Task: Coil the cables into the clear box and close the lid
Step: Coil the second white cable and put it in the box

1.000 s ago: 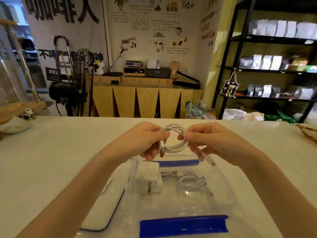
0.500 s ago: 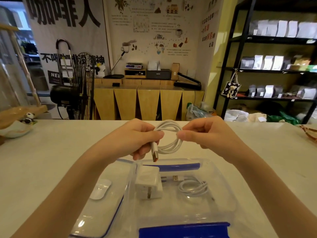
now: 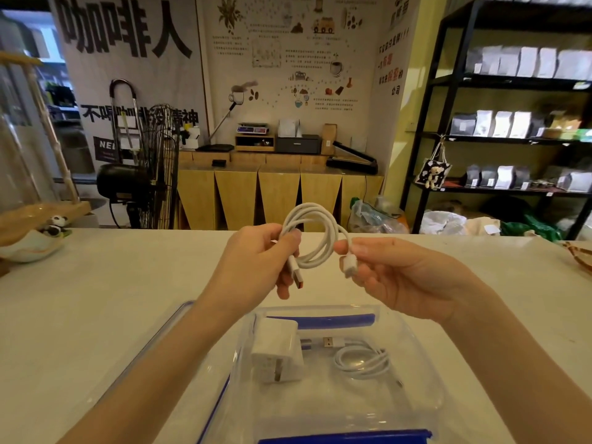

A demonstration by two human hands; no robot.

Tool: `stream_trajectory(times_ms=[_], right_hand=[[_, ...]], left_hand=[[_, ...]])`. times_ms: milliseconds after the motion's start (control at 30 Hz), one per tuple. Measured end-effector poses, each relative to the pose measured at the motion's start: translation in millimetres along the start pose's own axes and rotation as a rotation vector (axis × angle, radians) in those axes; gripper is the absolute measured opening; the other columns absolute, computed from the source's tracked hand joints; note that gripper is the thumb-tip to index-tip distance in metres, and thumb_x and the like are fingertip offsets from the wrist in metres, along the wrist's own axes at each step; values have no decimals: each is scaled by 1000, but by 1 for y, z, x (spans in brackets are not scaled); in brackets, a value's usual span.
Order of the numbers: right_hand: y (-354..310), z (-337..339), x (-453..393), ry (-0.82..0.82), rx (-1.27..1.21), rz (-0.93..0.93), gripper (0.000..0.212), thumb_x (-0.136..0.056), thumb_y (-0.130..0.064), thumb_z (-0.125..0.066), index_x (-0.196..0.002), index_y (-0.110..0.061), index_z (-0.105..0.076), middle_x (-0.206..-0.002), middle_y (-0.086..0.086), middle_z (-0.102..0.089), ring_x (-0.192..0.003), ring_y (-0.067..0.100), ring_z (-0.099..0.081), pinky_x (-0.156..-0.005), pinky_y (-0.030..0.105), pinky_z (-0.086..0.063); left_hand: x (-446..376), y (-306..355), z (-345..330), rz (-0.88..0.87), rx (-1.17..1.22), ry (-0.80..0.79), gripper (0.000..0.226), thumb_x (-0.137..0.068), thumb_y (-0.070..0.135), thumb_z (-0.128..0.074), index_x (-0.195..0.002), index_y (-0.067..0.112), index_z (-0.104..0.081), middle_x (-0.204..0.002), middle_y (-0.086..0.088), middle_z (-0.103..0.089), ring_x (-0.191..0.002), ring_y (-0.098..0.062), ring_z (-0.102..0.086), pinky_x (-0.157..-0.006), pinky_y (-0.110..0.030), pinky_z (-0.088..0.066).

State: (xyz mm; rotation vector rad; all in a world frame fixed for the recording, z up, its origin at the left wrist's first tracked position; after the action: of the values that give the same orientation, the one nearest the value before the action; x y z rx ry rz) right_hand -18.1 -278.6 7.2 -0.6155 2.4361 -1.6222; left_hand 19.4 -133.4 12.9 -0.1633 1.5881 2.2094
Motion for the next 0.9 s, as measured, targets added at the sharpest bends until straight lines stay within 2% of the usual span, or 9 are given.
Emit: stream_trajectory(times_ms=[100, 267, 400, 500, 600, 667, 767, 900], right_hand=[[-4, -1, 4, 137, 79, 65, 20, -53, -10, -70, -72, -6, -75, -63, 10, -72, -51, 13, -68, -42, 16, -53], [-6, 6, 5, 265, 117, 153, 18, -61, -9, -66, -76, -4, -74, -71, 12, -74, -58, 14, -71, -47, 17, -55], [-3, 13, 0, 430, 168, 333, 17, -69, -7, -66, -84, -4, -71, -80, 12, -75, -72, 18, -72, -59, 19, -58], [2, 10, -1, 526, 231, 452, 13, -73, -7, -67, -84, -8, -71, -77, 10, -76, -71, 19, -72, -59, 20, -57], [-2, 6, 4, 639, 471, 599, 7, -72, -10, -71, -79, -13, -72, -65, 6, -74, -57, 9, -68, -48, 16, -52], [-5, 6, 7, 714, 677, 660, 5, -70, -14, -74, -75, -16, -73, -60, -1, -71, -52, 2, -63, -47, 11, -46], [-11, 9, 7, 744, 867, 615, 6, -66, -20, -77, -66, -17, -71, -58, -4, -69, -52, 4, -63, -52, 11, -49], [-18, 17, 10, 839, 1072, 550, 30, -63, -38, -75, -55, -13, -60, -50, 1, -55, -47, 11, -48, -50, 23, -44]], left_hand=[[3, 0, -6, -15, -4, 0, 27, -90, 24, -46, -66, 18, -56, -35, 8, -54, -32, -4, -52, -35, -8, -37], [4, 1, -10, -20, -8, -35, 23, -90, 25, -46, -71, 19, -57, -46, 3, -59, -37, -6, -56, -36, -8, -37], [9, 3, -21, -100, -194, -79, 15, -88, 34, -47, -89, 24, -58, -62, 6, -65, -48, -7, -62, -51, -13, -49], [13, 5, -23, -123, -214, -72, 10, -88, 35, -45, -88, 29, -53, -63, 8, -64, -51, -4, -63, -47, -8, -46], [14, 5, -23, -94, -120, -96, 10, -88, 32, -45, -84, 29, -53, -63, 5, -65, -54, -7, -66, -47, -11, -47], [15, 4, -27, -81, -101, -119, 11, -89, 31, -45, -79, 32, -51, -63, 5, -65, -54, -7, -66, -49, -15, -51], [17, 3, -34, -84, -135, -162, 13, -90, 31, -43, -77, 34, -48, -66, 5, -65, -56, -8, -67, -52, -16, -53], [17, 9, -34, -111, -168, -202, 11, -90, 30, -42, -80, 34, -46, -71, 4, -65, -61, -11, -67, -56, -17, -53]])
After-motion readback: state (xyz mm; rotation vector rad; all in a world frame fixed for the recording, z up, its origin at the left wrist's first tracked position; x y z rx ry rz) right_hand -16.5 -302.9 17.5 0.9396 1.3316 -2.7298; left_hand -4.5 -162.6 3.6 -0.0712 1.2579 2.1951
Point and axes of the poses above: each hand's wrist, its own x-axis away from the middle knuckle, its own z-axis out of the back of the hand, y = z × x, the point moved 5 cm from there along -x, towards the middle knuckle
